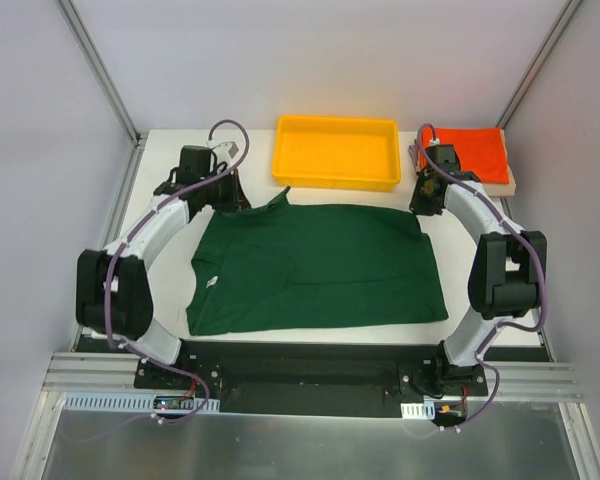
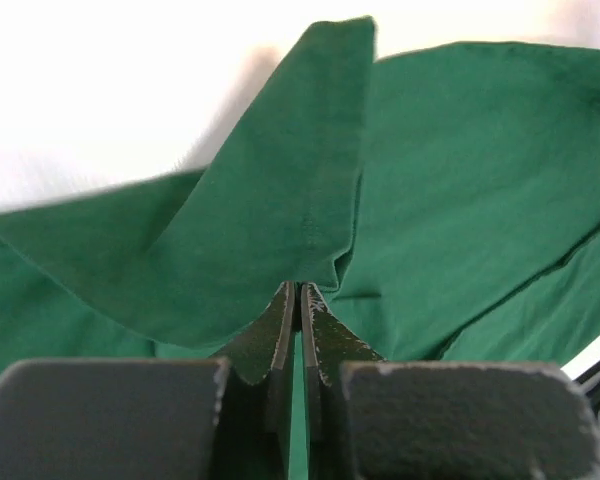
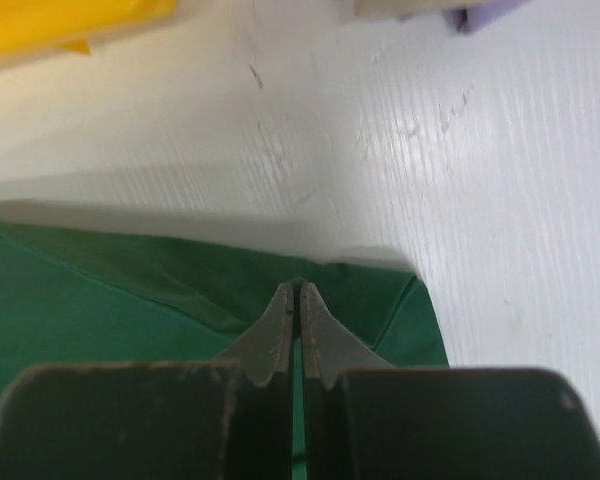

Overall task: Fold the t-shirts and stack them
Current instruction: Fold the other side of the tshirt into a rectangle, then rotate the tshirt 70 degrees, then grab the bottom of the folded rectangular tshirt with both arms, then fold the folded rectangular tshirt in 1/3 of the way

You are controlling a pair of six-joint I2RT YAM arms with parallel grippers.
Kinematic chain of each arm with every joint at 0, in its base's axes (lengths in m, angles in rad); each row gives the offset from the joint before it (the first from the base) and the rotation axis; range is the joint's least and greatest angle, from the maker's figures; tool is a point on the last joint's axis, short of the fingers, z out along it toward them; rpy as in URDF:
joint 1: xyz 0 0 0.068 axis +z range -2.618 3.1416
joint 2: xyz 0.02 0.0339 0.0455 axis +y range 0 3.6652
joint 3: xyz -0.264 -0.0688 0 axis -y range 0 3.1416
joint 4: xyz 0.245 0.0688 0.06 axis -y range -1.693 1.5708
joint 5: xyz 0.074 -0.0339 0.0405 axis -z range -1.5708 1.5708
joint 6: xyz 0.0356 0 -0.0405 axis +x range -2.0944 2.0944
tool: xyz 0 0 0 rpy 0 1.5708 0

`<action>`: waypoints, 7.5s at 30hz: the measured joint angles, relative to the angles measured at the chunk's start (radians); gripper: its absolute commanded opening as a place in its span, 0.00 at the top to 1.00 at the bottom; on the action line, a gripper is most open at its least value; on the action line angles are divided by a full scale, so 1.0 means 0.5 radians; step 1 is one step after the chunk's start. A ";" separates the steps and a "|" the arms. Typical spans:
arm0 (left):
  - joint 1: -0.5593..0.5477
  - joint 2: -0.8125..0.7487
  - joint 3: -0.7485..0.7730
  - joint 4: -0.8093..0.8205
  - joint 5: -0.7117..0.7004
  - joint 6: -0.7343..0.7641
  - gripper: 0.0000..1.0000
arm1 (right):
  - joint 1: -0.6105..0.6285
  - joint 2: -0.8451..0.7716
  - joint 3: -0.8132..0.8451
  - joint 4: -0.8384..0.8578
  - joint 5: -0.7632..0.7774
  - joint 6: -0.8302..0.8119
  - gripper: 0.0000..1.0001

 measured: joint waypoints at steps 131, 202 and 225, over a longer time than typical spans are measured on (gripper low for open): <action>-0.054 0.320 1.000 -0.582 -0.461 -0.573 0.01 | 1.096 -1.240 -1.163 0.516 -0.445 0.457 0.04; -2.008 -0.016 -0.584 -0.552 -1.028 -0.681 1.00 | 0.982 -0.889 -1.636 0.773 -0.504 0.966 0.99; -2.131 -0.069 -0.027 -0.335 -0.070 -0.418 1.00 | 0.725 -2.130 -1.537 -0.269 -0.125 0.603 1.00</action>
